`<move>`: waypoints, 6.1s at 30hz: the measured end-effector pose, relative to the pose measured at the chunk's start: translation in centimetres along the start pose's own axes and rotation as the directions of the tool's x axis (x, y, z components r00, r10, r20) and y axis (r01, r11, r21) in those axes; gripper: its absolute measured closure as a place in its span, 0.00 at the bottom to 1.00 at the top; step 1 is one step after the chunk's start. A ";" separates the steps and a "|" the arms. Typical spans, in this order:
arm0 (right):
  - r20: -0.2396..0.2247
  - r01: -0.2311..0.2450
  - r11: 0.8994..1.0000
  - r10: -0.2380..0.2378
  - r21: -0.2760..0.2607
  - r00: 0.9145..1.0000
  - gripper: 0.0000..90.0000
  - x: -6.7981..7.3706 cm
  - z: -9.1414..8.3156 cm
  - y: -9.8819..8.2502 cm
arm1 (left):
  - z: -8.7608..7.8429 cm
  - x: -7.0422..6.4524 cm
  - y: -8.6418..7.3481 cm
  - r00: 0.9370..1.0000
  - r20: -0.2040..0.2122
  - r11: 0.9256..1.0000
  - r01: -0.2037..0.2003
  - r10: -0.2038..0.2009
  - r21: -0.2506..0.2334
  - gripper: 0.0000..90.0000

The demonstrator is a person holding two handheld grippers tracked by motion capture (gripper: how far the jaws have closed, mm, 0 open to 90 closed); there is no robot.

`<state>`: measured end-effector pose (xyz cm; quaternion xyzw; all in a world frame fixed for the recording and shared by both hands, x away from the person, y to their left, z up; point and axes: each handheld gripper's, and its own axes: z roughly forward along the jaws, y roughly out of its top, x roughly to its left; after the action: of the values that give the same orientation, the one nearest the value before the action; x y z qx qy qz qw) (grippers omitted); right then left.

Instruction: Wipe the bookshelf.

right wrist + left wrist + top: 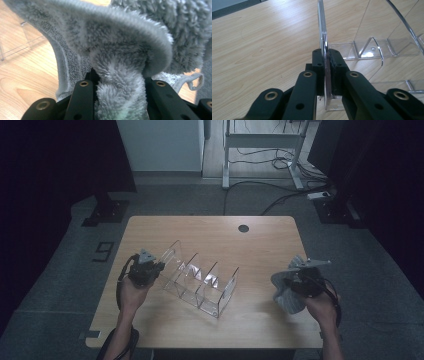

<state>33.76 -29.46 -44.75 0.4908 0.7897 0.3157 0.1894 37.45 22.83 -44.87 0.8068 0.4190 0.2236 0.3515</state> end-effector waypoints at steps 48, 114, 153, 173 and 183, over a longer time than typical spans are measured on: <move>-0.057 -0.036 0.988 0.045 0.147 0.997 0.30 -2.8 4.3 -3.2 | 0.3 -0.2 0.1 0.999 0.008 0.999 -0.037 0.037 -0.003 0.63; -0.332 0.179 0.983 -0.181 -0.038 0.926 0.25 6.8 5.5 3.1 | 1.5 0.4 -2.5 0.996 0.086 1.000 0.006 -0.007 0.011 0.03; -0.375 0.290 0.955 -0.291 -0.061 0.880 0.74 11.5 5.0 4.0 | 3.8 -3.5 -0.3 0.991 0.132 0.998 -0.043 0.038 0.034 0.00; -0.366 0.339 0.939 -0.338 -0.065 0.867 0.82 13.8 4.1 3.3 | 3.8 -4.2 -0.1 0.987 0.154 0.999 -0.044 0.040 0.025 0.05; -0.389 0.377 0.924 -0.373 -0.069 0.842 0.87 15.7 3.9 3.2 | 3.7 -3.9 -0.2 0.988 0.153 0.999 -0.031 0.026 0.025 0.06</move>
<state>31.23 -13.23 -45.19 0.2541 0.8936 0.3608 0.0817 37.61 18.25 -47.66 0.8322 0.3823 0.1605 0.3683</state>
